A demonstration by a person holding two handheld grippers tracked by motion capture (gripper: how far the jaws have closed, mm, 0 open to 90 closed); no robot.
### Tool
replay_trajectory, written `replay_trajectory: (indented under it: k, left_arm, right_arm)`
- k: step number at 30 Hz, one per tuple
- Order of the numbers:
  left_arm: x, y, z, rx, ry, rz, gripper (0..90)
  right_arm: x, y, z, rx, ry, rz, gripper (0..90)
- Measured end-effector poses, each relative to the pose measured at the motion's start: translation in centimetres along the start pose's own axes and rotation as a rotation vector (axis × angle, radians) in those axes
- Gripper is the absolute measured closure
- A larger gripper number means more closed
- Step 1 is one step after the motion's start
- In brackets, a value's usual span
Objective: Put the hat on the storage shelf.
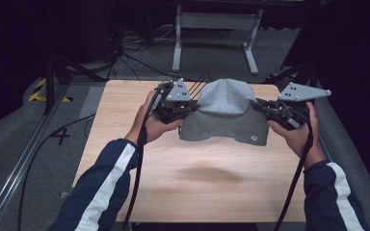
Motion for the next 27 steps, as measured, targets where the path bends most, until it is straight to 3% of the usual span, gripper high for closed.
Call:
replay_trajectory:
  k: [1, 6, 9, 11, 16, 22, 27]
  left_arm:
    - [-0.4, 0.6, -0.1, -0.012, -0.008, -0.009, 84.3]
    - [-1.6, 2.7, -0.7, -0.083, -0.031, 0.020, 84.3]
    - [-2.0, 3.7, -1.1, -0.104, -0.045, 0.009, 84.3]
    - [-2.4, 5.1, -1.5, -0.122, -0.061, -0.015, 84.3]
    - [-2.7, 7.2, -1.8, -0.152, -0.052, -0.036, 84.3]
    - [-2.4, 9.1, -1.1, -0.207, -0.029, -0.053, 84.3]
    - [-2.0, 10.0, -0.4, -0.217, -0.022, -0.070, 84.3]
  right_arm:
    - [-0.6, -0.2, 0.0, 0.003, -0.007, -0.004, 84.7]
    - [-3.2, -0.9, 0.6, 0.010, -0.033, 0.000, 84.8]
    - [-4.3, -1.2, 1.0, 0.017, -0.036, -0.008, 84.8]
    - [-5.6, -1.5, 1.5, 0.026, -0.044, -0.011, 84.8]
    - [-7.6, -2.2, 2.4, 0.043, -0.058, -0.010, 84.9]
    - [-8.8, -2.8, 3.7, 0.050, -0.063, -0.017, 84.9]
    - [-9.0, -3.4, 5.1, 0.047, -0.063, -0.003, 84.9]
Point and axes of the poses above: each handheld gripper's, and its own axes: z roughly forward along the jaws, x roughly out of its underside, y roughly to its left, the point moved 5 cm from there along z, roughly forward along the jaws, and after that the axes turned 11 degrees about z, right-handed, at the moved point
